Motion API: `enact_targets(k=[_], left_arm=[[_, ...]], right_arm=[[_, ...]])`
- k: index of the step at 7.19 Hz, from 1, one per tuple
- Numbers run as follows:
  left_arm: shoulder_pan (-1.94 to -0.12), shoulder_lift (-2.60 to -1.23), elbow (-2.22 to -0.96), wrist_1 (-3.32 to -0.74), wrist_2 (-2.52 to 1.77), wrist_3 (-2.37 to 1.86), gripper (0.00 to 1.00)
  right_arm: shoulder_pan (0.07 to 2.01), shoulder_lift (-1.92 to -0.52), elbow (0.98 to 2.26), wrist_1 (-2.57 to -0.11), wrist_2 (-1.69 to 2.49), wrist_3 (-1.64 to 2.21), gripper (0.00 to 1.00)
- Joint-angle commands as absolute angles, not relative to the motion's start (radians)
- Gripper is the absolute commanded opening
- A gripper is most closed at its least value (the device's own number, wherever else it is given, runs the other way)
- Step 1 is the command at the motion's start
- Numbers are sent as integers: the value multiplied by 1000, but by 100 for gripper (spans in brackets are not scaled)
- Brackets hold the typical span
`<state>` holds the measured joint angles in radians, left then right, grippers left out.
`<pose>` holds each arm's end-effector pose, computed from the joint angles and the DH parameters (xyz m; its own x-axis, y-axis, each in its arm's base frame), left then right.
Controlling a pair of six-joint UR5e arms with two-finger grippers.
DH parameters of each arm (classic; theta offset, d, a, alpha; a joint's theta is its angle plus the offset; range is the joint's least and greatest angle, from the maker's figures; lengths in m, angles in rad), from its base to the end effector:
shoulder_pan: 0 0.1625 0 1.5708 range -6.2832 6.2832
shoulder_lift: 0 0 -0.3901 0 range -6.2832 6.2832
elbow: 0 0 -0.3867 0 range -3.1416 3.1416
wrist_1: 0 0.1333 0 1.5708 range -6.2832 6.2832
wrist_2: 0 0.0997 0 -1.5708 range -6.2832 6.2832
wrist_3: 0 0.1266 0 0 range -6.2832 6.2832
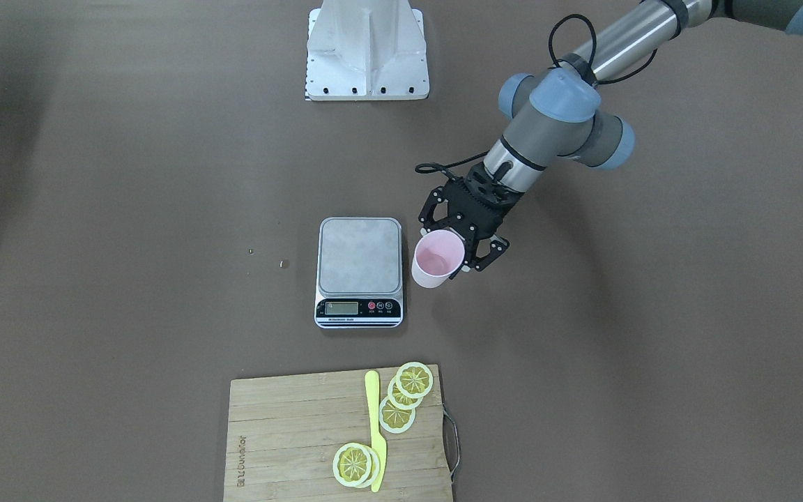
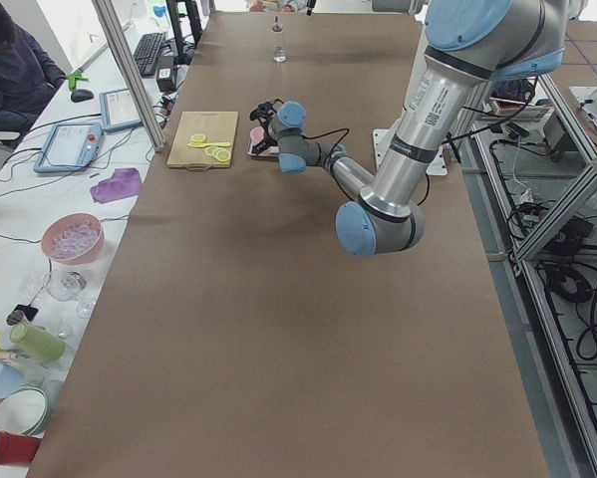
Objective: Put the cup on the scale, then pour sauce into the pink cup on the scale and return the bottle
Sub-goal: 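Carry the pink cup with the left gripper over the kitchen scale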
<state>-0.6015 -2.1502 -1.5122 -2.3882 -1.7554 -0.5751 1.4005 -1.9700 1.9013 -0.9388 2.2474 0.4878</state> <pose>0.5092 -0.4830 0.2282 0.4466 0.6940 -0.5648 0.0630 0.6053 0.7935 -0.0097 -0.3750 0.5787 0.6959 -0.0173 0.7179 -0.2070 0.9525 0.2236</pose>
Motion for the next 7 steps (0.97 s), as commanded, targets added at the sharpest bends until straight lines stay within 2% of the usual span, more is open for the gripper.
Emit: enact_targets(k=[1, 7], left_arm=[[-536, -2248, -1517, -2255, -1675, -569, 4], [-492, -2275, -1471, -2235, -1640, -560, 5]], right_arm=[[1401, -1970, 1899, -939, 2235, 489, 100], [1401, -1970, 1901, -937, 2240, 508, 100]])
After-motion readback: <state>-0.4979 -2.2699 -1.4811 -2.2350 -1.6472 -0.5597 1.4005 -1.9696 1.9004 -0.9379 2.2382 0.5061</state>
